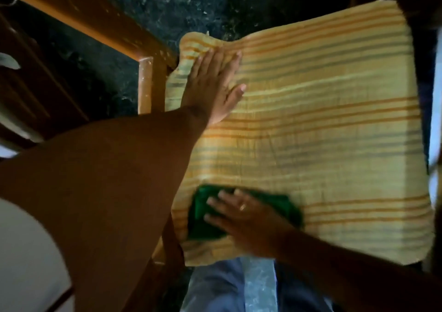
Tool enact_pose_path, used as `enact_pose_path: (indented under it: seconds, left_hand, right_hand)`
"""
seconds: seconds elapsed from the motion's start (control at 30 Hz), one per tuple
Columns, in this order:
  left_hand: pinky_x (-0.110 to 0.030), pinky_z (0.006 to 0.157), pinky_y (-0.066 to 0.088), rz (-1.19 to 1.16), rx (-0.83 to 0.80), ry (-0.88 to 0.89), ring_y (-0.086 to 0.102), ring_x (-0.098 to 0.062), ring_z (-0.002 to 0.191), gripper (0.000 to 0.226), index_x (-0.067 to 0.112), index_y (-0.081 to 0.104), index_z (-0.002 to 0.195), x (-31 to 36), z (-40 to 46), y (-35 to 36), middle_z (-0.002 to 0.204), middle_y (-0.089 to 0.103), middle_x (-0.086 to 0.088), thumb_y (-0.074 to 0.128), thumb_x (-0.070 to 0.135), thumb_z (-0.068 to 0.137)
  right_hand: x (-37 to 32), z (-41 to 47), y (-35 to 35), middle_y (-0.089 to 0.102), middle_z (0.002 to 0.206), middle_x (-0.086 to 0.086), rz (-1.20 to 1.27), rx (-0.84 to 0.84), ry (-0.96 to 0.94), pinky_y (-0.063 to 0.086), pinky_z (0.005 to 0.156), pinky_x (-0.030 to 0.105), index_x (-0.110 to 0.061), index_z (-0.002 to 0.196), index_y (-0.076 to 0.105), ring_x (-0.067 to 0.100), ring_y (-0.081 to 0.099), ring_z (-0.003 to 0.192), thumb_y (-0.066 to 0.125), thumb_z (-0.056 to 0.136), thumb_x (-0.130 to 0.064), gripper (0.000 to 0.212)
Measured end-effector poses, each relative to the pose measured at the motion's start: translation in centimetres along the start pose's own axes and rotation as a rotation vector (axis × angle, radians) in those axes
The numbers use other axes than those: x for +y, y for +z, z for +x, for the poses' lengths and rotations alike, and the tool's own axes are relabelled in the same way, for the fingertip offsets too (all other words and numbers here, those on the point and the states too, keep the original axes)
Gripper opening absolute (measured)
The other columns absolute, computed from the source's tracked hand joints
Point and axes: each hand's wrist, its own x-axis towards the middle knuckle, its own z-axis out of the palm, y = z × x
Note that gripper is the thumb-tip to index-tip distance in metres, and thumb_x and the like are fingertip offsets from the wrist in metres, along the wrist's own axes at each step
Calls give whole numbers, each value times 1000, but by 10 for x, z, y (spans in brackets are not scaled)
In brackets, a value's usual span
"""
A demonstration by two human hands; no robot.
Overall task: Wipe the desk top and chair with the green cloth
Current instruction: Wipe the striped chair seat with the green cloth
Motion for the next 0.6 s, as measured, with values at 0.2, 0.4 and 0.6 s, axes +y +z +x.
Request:
enact_pose_path:
  seconds: [0.2, 0.4, 0.6]
  left_hand:
    - [-48, 125, 9, 1, 39, -17, 21, -32, 152, 70, 29, 17, 160, 2, 2, 8, 167, 22, -13, 24, 60, 98]
    - [-49, 124, 7, 1, 47, -5, 21, -35, 151, 70, 27, 18, 159, 3, 2, 8, 166, 21, -14, 24, 59, 97]
    - [-51, 124, 4, 44, -70, -40, 11, -36, 154, 69, 25, 9, 161, 10, 0, -5, 168, 11, -16, 23, 56, 100]
  right_hand:
    - [220, -35, -96, 26, 158, 22, -78, 307, 905, 19, 114, 66, -17, 152, 27, 46, 22, 144, 49, 94, -34, 64]
    - [238, -37, -130, 9, 162, 25, -104, 336, 1124, 11, 117, 60, -14, 156, 15, 46, 9, 147, 21, 100, -40, 62]
    - [-8, -53, -32, 20, 163, 7, 246, 28, 432, 16, 119, 54, -27, 154, 29, 32, 13, 150, 51, 95, -33, 63]
